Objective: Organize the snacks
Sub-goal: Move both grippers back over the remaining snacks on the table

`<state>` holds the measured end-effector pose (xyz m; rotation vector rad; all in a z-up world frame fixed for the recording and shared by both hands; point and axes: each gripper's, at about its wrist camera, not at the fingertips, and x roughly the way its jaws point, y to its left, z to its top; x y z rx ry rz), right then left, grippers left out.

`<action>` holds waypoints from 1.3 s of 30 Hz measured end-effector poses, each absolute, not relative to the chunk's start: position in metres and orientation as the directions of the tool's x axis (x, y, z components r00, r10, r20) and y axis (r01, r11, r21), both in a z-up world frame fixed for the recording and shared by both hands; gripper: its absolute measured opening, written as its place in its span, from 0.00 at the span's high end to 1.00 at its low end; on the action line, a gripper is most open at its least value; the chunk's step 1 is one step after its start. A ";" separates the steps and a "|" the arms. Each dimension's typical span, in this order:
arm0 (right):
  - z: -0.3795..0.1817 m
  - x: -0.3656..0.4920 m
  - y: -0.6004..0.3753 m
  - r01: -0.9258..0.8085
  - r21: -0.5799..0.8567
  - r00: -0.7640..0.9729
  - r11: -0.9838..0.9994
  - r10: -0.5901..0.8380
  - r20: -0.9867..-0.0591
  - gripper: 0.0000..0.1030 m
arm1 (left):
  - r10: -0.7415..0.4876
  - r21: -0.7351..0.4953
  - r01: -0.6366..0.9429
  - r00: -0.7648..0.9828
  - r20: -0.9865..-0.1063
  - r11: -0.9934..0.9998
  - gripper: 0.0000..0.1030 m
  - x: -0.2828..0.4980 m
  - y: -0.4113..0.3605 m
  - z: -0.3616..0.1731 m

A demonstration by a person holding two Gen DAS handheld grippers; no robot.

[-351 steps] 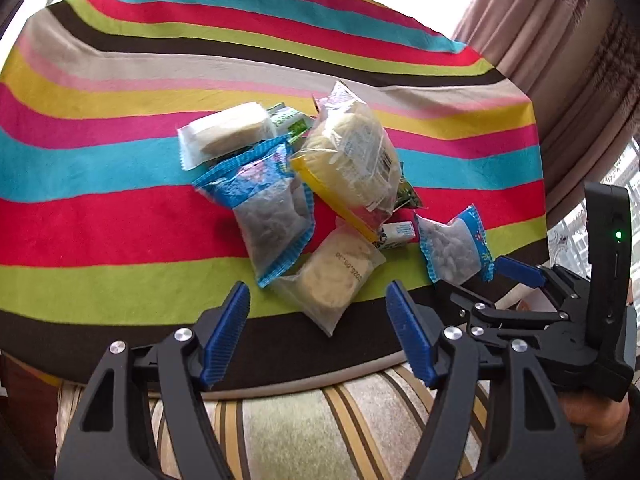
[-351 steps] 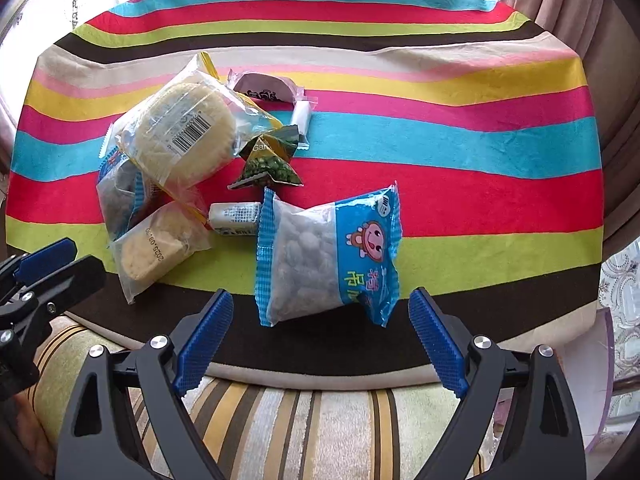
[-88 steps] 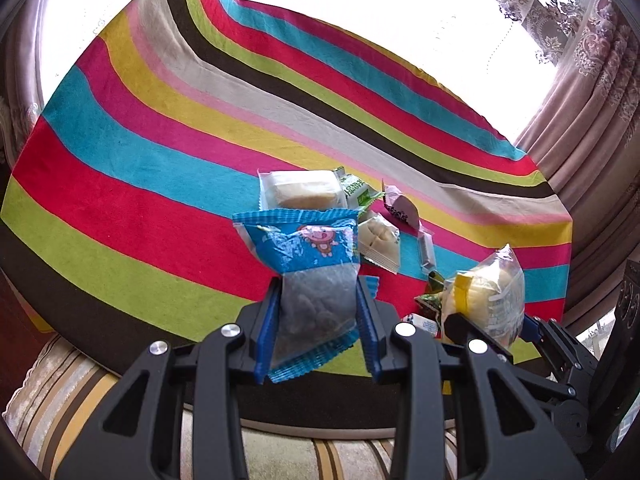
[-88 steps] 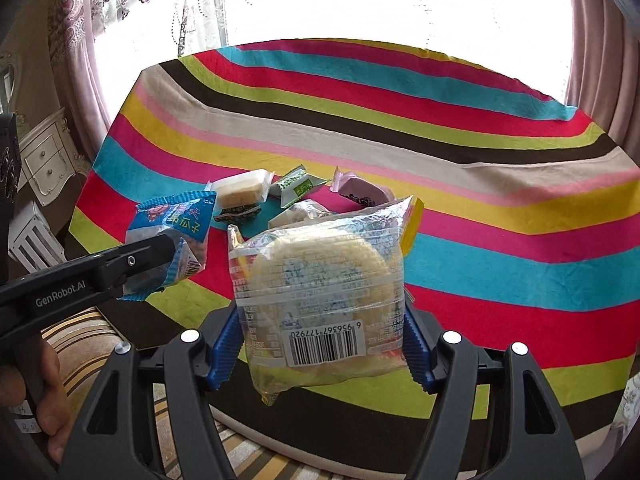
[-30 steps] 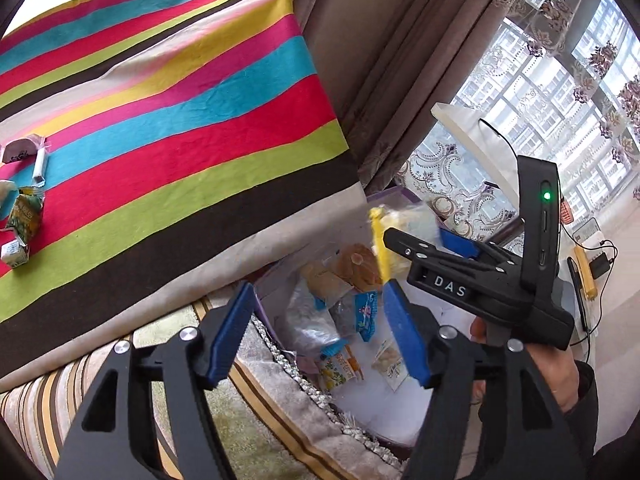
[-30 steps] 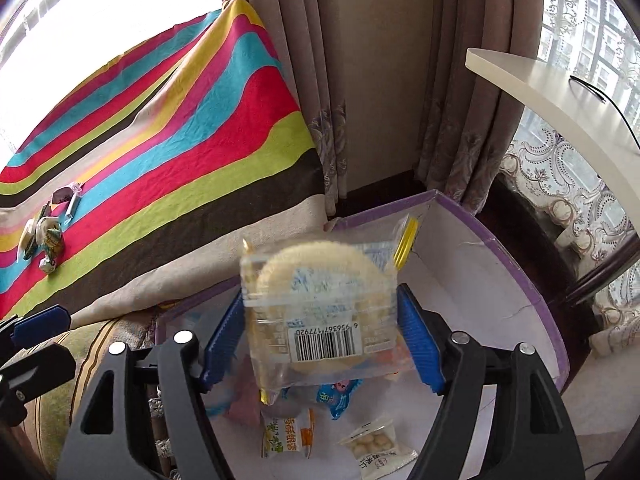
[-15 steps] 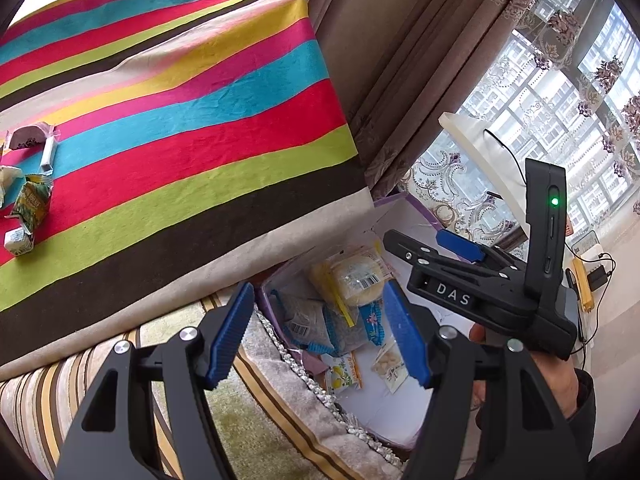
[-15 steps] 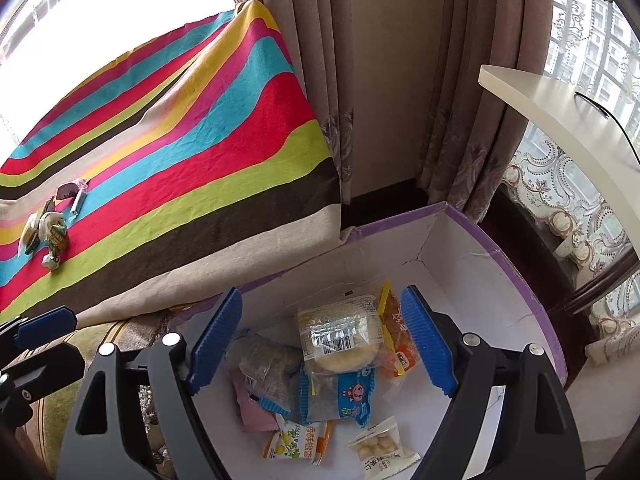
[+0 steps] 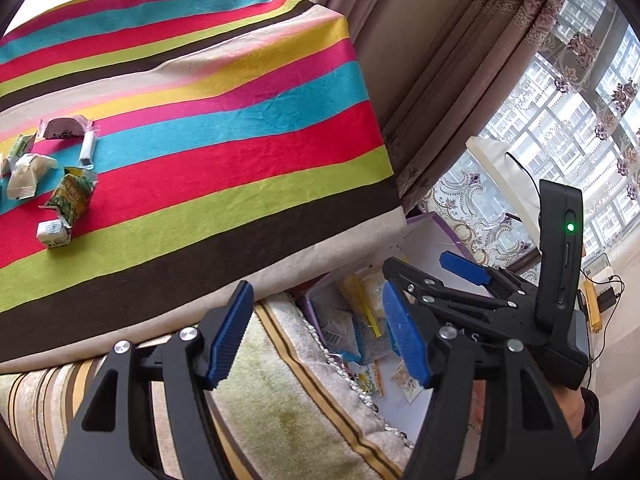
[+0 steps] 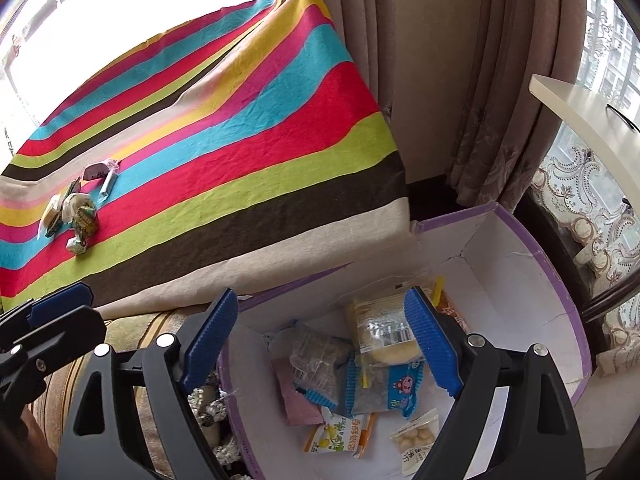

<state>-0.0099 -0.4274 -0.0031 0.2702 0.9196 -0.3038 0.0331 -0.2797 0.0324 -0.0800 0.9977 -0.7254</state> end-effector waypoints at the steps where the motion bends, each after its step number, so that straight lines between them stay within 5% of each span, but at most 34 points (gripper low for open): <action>1: -0.003 -0.007 -0.423 0.359 0.099 0.568 0.928 -0.133 -0.812 0.19 | -0.587 -0.383 0.507 0.339 -0.735 0.772 0.35 0.035 -0.274 0.033; 11: 0.000 0.022 -0.359 0.240 0.180 0.566 0.954 0.014 -0.824 0.19 | -0.512 -0.389 0.341 0.446 -0.734 0.855 0.35 0.059 -0.197 0.031; 39: -0.013 0.126 -0.207 0.055 0.151 0.488 0.987 0.105 -0.866 0.25 | -0.333 -0.387 0.028 0.568 -0.753 0.922 0.35 0.100 -0.035 0.010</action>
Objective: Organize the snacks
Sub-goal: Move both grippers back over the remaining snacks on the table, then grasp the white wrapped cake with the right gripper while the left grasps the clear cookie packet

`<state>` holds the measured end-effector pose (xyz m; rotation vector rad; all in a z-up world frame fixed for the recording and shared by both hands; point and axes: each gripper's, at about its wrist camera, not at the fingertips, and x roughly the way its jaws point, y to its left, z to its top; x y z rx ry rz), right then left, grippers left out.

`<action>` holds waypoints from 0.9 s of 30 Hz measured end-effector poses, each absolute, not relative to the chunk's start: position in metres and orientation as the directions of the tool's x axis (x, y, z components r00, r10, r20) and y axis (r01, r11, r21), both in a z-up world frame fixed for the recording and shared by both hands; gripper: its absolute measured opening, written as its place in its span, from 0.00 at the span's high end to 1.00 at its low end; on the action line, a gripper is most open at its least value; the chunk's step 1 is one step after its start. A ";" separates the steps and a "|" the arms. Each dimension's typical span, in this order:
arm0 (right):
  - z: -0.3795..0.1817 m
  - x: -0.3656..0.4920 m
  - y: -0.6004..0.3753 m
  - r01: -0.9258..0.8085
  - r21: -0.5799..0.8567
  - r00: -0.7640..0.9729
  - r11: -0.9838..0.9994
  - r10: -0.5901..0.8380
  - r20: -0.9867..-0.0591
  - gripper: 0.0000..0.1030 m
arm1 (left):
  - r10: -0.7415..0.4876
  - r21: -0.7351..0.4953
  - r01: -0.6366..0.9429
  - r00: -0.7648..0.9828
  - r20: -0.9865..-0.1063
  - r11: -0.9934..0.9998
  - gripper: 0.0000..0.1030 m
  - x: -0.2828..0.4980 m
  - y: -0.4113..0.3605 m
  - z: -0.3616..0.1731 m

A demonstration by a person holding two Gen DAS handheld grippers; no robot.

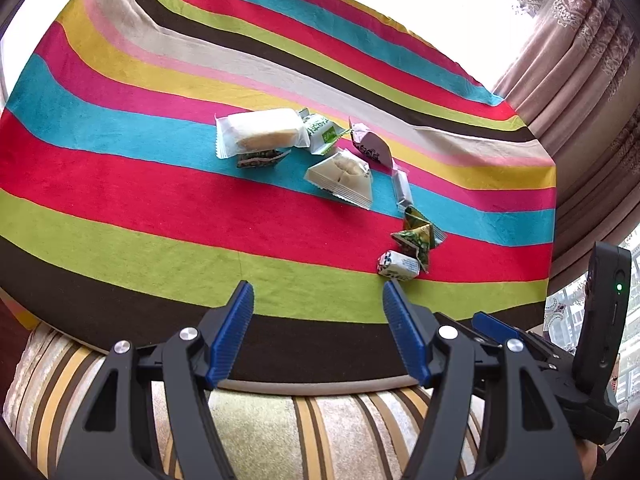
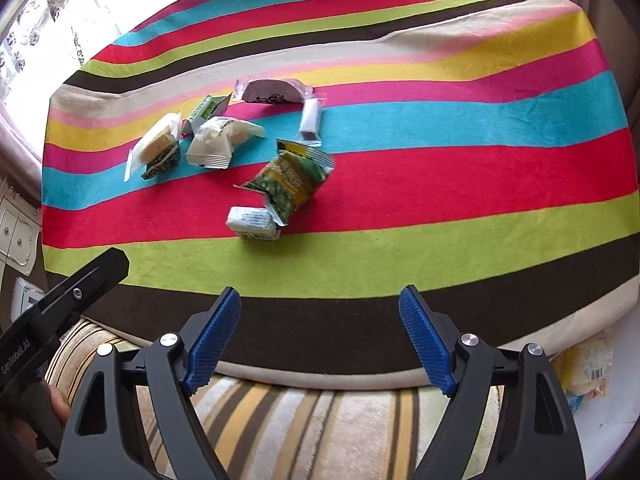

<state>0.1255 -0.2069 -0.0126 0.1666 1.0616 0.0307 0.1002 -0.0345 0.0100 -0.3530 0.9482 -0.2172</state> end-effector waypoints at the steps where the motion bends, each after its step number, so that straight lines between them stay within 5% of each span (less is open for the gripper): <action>1: -0.013 0.129 -0.202 0.049 0.149 0.489 0.988 0.107 -0.866 0.27 | -0.334 -0.391 0.023 0.567 -0.753 0.920 0.35 0.101 -0.033 0.009; 20: -0.026 0.172 -0.166 0.019 0.169 0.497 0.985 0.138 -0.857 0.47 | -0.309 -0.400 -0.033 0.578 -0.755 0.916 0.35 0.126 0.000 0.004; 27: -0.026 0.179 -0.163 0.030 0.154 0.509 0.988 0.117 -0.853 0.63 | -0.306 -0.399 -0.040 0.573 -0.760 0.916 0.35 0.134 0.004 0.001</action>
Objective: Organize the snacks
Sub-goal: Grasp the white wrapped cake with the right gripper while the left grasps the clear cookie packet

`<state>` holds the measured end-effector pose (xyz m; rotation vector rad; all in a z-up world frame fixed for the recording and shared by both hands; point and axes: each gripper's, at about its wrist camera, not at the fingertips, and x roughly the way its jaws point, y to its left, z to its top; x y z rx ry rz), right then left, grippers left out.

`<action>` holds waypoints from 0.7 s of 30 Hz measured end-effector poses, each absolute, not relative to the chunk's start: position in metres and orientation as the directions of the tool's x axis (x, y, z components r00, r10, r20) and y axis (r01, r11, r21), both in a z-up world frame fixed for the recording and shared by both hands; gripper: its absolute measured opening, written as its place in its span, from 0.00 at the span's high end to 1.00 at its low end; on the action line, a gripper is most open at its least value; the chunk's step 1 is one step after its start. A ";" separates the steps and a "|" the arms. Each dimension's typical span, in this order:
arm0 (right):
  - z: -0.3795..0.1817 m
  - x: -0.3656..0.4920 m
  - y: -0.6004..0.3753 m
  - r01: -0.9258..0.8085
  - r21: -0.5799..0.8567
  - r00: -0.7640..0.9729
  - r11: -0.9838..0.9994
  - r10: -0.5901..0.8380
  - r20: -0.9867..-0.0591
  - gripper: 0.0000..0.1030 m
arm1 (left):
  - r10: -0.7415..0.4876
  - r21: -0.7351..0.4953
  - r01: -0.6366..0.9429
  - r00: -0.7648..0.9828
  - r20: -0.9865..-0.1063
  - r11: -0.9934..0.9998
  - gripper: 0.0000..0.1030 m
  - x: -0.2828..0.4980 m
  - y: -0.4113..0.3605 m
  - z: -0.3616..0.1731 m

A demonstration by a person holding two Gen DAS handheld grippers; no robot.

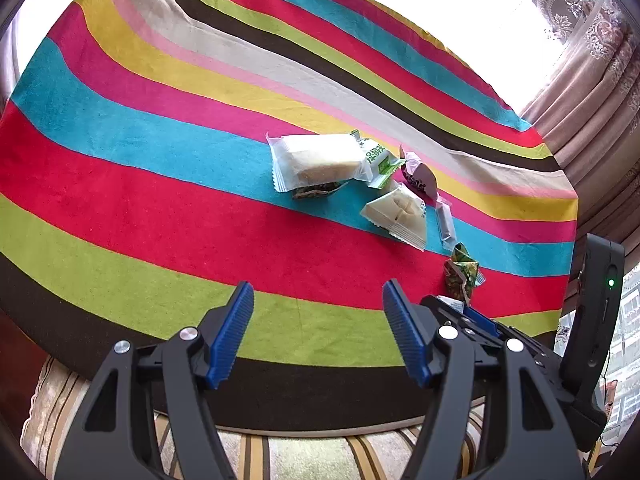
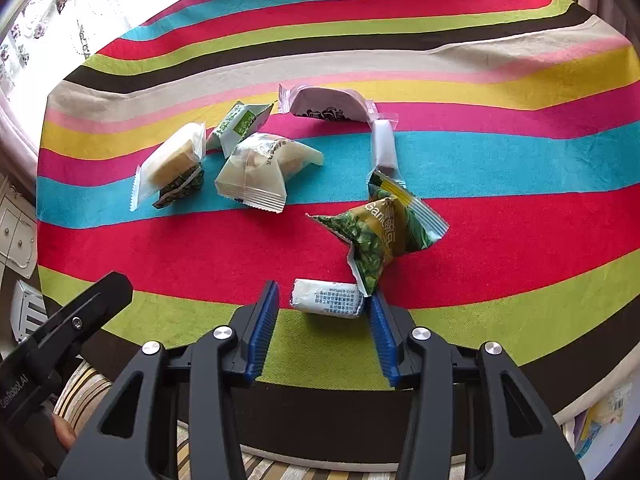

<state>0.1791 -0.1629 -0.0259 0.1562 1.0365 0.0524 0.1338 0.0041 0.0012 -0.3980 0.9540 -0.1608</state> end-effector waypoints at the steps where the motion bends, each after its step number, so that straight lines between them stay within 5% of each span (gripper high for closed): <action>1: -0.026 0.179 -0.163 0.035 0.150 0.511 0.988 0.112 -0.852 0.64 | -0.304 -0.398 -0.042 0.573 -0.761 0.917 0.35 0.135 0.005 0.001; 10: -0.027 0.174 -0.167 0.033 0.150 0.539 0.988 0.109 -0.835 0.66 | -0.286 -0.389 -0.055 0.586 -0.759 0.920 0.35 0.159 0.010 -0.001; 21: -0.030 0.174 -0.163 0.019 0.124 0.564 0.992 0.092 -0.821 0.66 | -0.272 -0.419 -0.119 0.598 -0.754 0.900 0.19 0.217 0.007 -0.003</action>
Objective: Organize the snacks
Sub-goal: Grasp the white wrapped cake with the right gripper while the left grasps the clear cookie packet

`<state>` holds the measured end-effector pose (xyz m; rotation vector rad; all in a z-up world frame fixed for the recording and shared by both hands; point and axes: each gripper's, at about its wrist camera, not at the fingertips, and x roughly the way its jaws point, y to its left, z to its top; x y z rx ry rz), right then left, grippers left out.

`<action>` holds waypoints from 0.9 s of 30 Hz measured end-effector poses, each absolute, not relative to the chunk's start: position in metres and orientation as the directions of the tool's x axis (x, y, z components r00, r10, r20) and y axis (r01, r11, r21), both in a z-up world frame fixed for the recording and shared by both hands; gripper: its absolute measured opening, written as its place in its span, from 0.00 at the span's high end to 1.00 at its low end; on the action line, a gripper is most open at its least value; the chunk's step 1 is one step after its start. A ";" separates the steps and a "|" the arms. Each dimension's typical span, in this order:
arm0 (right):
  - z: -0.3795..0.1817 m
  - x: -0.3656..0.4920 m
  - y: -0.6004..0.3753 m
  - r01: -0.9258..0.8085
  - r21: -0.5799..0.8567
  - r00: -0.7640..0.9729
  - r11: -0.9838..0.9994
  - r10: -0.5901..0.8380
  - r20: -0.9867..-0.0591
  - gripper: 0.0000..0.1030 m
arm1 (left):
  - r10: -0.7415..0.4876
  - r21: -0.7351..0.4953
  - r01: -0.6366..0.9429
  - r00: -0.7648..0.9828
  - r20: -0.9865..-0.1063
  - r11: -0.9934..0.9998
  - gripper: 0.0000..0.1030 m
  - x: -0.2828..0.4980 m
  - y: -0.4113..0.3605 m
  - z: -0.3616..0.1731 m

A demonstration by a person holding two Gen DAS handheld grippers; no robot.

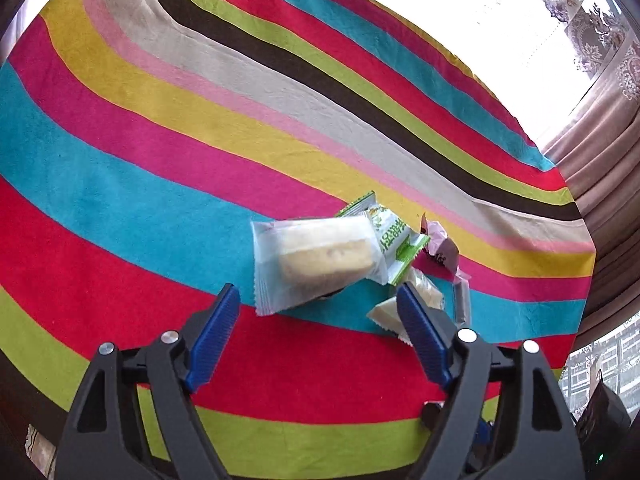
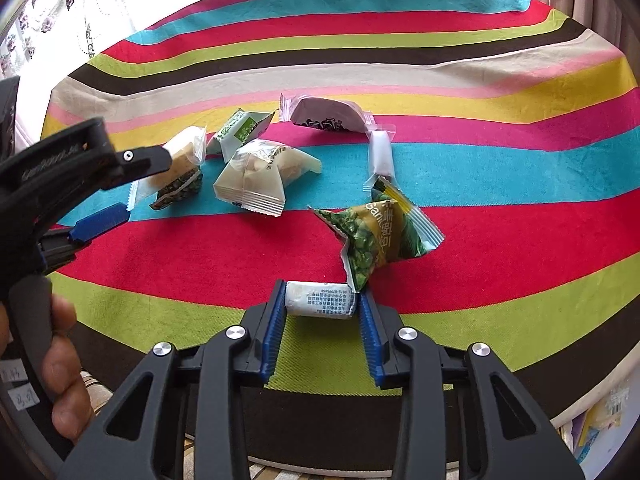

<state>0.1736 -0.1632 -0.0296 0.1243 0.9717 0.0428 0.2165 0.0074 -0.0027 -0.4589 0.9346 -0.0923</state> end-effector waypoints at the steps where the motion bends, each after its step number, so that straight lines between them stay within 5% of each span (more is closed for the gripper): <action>1: -0.030 0.174 -0.163 0.020 0.126 0.565 0.992 0.093 -0.820 0.66 | -0.262 -0.412 -0.134 0.589 -0.764 0.901 0.18 0.222 0.006 -0.004; 13: -0.028 0.166 -0.166 0.015 0.141 0.591 0.990 0.105 -0.799 0.66 | -0.141 -0.296 -0.221 0.527 -0.838 0.929 0.13 0.261 -0.007 -0.017; 15: -0.029 0.167 -0.167 0.014 0.145 0.590 0.989 0.109 -0.800 0.66 | -0.116 -0.259 -0.202 0.530 -0.840 0.945 0.26 0.260 -0.010 -0.016; 16: -0.029 0.167 -0.167 0.014 0.148 0.589 0.989 0.111 -0.801 0.66 | -0.119 -0.256 -0.192 0.532 -0.839 0.948 0.44 0.259 -0.012 -0.016; 17: -0.030 0.168 -0.167 0.014 0.150 0.588 0.989 0.114 -0.801 0.66 | -0.107 -0.243 -0.193 0.533 -0.839 0.951 0.47 0.257 -0.012 -0.015; 27: -0.028 0.167 -0.173 0.013 0.183 0.591 0.983 0.140 -0.794 0.66 | -0.130 -0.273 -0.168 0.577 -0.806 0.947 0.54 0.226 0.000 -0.011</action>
